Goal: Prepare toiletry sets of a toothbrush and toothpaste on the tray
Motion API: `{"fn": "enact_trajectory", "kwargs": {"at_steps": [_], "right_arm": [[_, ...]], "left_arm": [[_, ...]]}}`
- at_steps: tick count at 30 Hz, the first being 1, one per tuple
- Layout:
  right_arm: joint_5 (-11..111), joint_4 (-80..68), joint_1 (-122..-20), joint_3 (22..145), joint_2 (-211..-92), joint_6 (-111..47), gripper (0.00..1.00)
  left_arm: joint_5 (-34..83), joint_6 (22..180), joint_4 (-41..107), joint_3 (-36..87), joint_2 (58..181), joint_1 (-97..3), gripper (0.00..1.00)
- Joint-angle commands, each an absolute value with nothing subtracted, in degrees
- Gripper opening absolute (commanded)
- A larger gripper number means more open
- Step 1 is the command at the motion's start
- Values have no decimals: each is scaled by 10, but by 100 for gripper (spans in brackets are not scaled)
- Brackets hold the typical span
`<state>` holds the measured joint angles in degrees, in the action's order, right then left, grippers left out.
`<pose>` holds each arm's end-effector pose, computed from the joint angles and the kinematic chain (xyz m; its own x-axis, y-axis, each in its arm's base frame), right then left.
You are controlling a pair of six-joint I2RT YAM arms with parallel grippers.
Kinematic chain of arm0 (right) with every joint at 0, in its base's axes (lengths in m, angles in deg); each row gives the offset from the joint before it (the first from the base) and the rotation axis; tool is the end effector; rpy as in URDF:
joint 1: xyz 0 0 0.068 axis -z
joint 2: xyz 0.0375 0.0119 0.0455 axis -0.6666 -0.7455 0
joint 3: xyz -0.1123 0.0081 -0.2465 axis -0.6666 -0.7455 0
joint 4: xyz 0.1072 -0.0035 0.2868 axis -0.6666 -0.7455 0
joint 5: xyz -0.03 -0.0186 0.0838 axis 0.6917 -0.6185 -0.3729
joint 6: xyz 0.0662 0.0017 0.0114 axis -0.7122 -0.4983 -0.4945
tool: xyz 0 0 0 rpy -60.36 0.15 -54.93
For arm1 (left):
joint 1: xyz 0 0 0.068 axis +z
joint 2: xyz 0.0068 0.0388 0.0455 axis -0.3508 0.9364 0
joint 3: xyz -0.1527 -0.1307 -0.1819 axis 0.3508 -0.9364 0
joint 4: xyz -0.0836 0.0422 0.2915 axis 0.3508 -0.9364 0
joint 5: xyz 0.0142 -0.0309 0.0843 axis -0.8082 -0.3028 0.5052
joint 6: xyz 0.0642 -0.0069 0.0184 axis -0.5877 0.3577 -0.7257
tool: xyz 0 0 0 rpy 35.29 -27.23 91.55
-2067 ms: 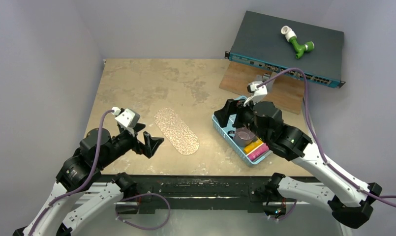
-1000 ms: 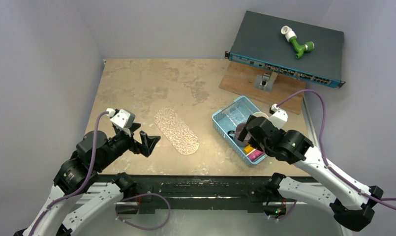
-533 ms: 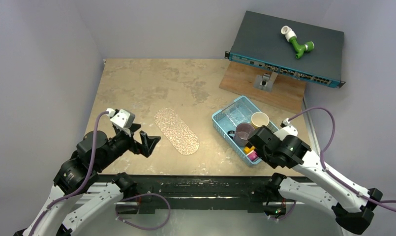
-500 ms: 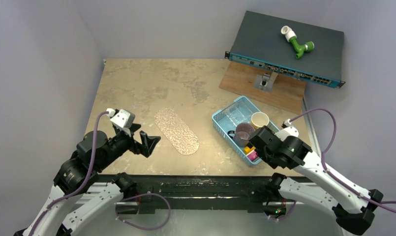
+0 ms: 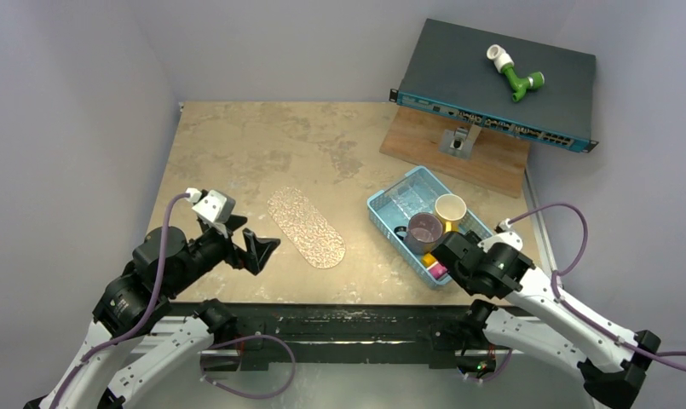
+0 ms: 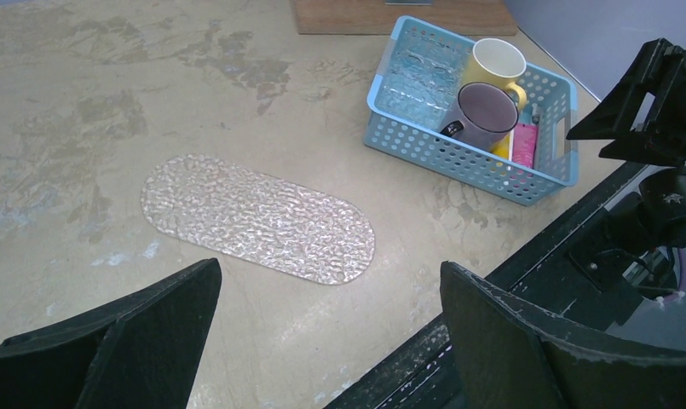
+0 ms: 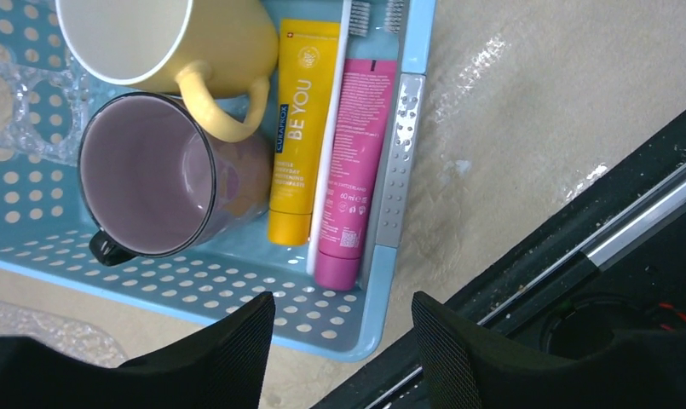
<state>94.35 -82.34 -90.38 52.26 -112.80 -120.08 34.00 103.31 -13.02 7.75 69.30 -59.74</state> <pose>0.1220 0.0901 0.2476 -0.4431 0.7076 -0.5505 0.6783 0.6661 0.3102 0.1033 -0.0827 0.3877 -0.3461 -0.0380 -0.9374 0.5469 0.8037 -0.2344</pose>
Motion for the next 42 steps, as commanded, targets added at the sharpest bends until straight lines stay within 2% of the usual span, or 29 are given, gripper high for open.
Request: {"fn": "enact_trajectory", "kwargs": {"at_steps": [1,13,18,22,30,34,37,42], "right_arm": [[963,-831,-903,515,-1151,-1240,62],[933,-802,-901,471,-1176,-1281,58],[928,-788,-901,465,-1187,-1278,49],[921,-765,-901,463,-1202,-1262,47],[915,-731,-901,455,-1218,-1239,30],[911,-714,-900,452,-1222,-1222,15],[908,-694,-901,452,-1228,-1203,0],[911,-663,-900,460,-1247,-1162,0]], "left_arm": [[330,1040,-120,79,691,-600,100],[287,1045,-115,77,694,-599,100],[281,1045,-114,78,693,-600,100],[281,1045,-115,78,691,-599,100],[287,1045,-116,76,689,-600,100],[290,1044,-117,76,690,-599,100],[294,1043,-117,76,692,-599,100],[307,1041,-120,76,696,-599,100]]}}
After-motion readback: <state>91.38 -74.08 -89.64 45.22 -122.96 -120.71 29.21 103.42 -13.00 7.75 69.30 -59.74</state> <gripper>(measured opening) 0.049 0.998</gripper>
